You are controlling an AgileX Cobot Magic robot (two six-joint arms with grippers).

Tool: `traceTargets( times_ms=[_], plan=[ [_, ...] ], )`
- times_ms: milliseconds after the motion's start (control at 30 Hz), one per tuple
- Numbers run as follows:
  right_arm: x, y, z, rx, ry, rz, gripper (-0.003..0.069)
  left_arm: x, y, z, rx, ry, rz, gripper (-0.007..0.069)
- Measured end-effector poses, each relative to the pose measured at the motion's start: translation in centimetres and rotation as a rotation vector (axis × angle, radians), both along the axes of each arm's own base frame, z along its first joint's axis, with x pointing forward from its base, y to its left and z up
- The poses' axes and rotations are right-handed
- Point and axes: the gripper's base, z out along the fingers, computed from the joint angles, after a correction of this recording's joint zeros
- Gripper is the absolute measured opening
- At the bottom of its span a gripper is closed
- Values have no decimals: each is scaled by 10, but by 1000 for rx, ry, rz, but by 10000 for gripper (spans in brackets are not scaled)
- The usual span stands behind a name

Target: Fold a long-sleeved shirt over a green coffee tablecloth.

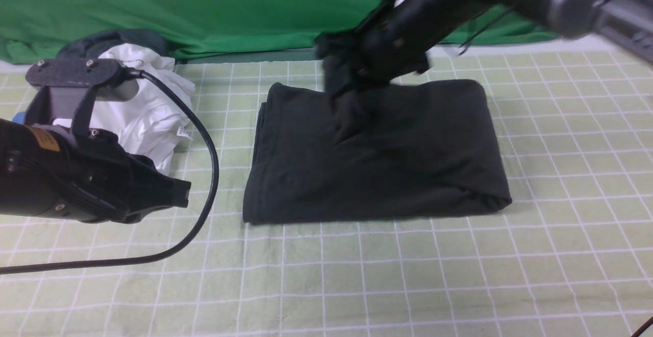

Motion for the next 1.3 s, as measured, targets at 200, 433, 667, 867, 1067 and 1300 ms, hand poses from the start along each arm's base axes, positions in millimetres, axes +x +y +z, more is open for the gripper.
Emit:
traceTargets(
  times_ms=[200,433,667,867,1067,1300],
  plan=[
    [-1,32,-39,39,35,-6,31,0,0,0,0,0,-1,11],
    [-2,55,-66,105,59,-50,189,0,0,0,0,0,-1,11],
    [-5,64,-53,189,99,-37,428,0,0,0,0,0,-1,11],
    [18,6,7,-122,-59,305,48,0,0,0,-7,0,1,11],
    [16,-40,47,-318,-145,258,8,25,-10,-4,-72,69,16,11],
    [2,-49,37,-367,-84,284,6,73,-26,-9,-103,92,-37,11]
  ],
)
